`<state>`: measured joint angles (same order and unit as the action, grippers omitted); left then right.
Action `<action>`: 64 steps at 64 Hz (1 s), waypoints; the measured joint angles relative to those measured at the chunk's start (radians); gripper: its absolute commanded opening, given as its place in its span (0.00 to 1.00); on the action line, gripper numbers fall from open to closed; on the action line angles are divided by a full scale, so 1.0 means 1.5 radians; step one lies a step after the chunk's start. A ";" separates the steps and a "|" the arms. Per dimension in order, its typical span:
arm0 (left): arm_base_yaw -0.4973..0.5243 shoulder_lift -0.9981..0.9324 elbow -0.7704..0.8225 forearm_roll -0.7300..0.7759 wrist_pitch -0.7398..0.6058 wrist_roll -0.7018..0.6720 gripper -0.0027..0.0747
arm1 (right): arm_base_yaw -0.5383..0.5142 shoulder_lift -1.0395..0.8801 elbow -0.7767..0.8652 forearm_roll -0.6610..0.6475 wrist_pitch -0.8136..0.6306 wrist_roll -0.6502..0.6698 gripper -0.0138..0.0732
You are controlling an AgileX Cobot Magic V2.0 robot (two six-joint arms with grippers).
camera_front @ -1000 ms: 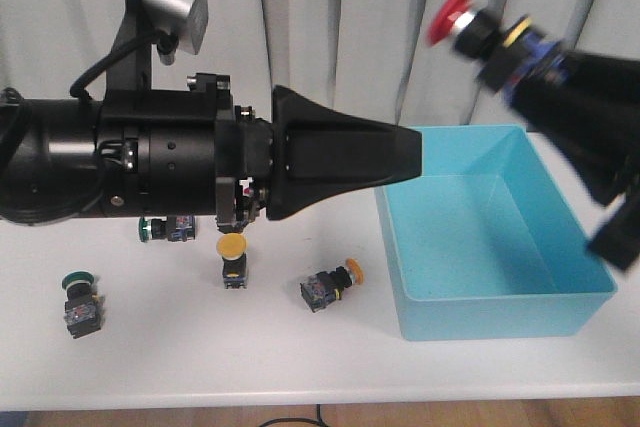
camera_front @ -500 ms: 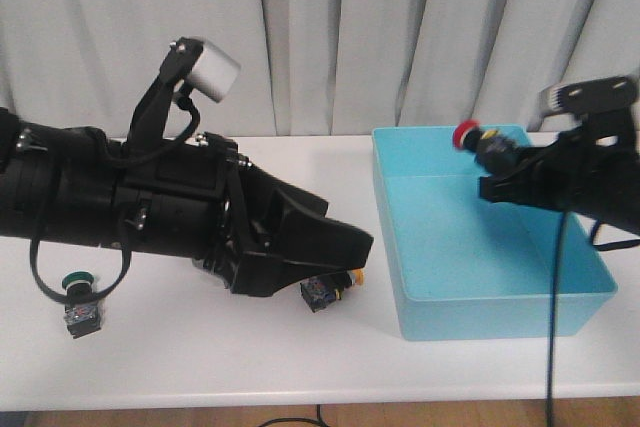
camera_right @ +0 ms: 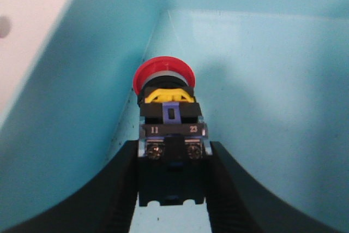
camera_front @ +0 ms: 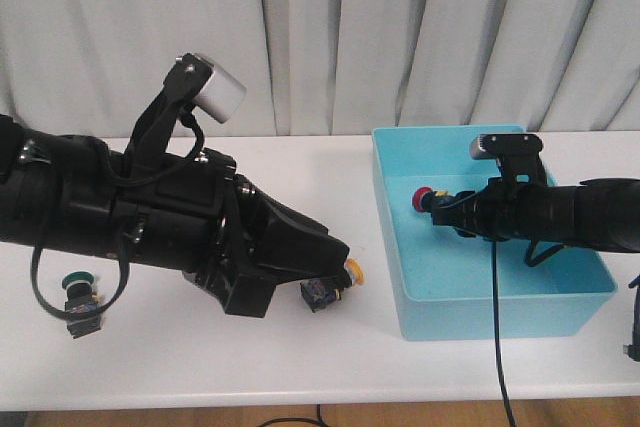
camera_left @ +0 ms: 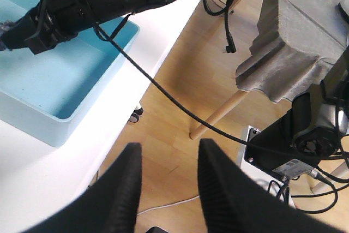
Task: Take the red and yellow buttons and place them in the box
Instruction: 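Lower the red button into the blue box with the right gripper, then open the right gripper and raise it out of the box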
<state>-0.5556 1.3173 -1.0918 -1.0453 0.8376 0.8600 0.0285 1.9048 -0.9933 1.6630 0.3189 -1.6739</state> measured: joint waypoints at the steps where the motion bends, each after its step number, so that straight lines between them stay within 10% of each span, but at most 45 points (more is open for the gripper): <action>1: 0.000 0.000 0.000 0.000 0.000 0.000 0.29 | 0.000 0.001 0.000 -0.004 0.000 0.005 0.54; 17: 0.000 0.000 0.000 0.000 -0.001 0.000 0.28 | 0.000 0.006 -0.001 -0.035 0.011 0.041 0.84; 42: 0.000 0.000 0.000 0.198 -0.010 -0.019 0.28 | 0.000 -0.248 -0.008 -0.045 0.168 0.088 0.79; 64: 0.000 0.000 0.000 0.634 -0.122 -0.403 0.40 | 0.000 -0.609 -0.009 -0.122 0.322 0.145 0.79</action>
<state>-0.5556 1.3173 -1.0918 -0.0936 0.6540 0.2549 0.0285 0.9913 -1.0067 1.4797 0.8023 -1.4570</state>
